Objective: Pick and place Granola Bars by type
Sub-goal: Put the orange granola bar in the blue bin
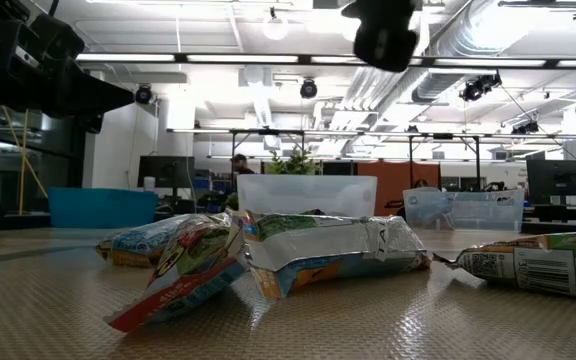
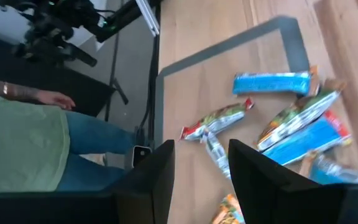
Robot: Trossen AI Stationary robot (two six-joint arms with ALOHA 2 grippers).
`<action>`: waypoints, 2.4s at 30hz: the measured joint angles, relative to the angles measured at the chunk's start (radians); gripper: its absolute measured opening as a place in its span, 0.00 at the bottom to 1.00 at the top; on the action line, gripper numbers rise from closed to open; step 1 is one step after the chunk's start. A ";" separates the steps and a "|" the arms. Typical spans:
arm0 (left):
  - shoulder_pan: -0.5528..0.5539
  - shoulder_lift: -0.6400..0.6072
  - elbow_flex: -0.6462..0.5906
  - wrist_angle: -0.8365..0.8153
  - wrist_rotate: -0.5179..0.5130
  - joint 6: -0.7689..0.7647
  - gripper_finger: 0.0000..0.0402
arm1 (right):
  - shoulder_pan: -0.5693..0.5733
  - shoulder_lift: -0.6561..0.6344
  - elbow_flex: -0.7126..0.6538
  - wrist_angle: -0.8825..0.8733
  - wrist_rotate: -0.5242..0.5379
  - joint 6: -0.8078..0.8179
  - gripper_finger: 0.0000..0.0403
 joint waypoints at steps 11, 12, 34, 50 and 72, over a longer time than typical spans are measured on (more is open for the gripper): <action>0.000 0.000 0.000 0.000 0.000 0.000 0.00 | 0.230 0.003 -0.001 -0.018 0.332 0.362 0.33; 0.000 0.000 0.000 0.000 0.000 0.000 0.00 | 0.249 0.008 -0.001 -0.019 0.362 0.396 0.33; 0.000 0.000 0.000 0.000 0.000 0.000 0.00 | 0.432 0.281 -0.001 -0.082 0.358 0.677 0.33; 0.000 0.000 0.000 0.000 0.000 0.000 0.00 | 0.425 0.290 -0.003 -0.138 0.363 0.647 0.54; 0.000 0.000 0.000 0.000 0.000 0.000 0.00 | 0.419 0.435 0.000 -0.081 0.418 0.609 0.56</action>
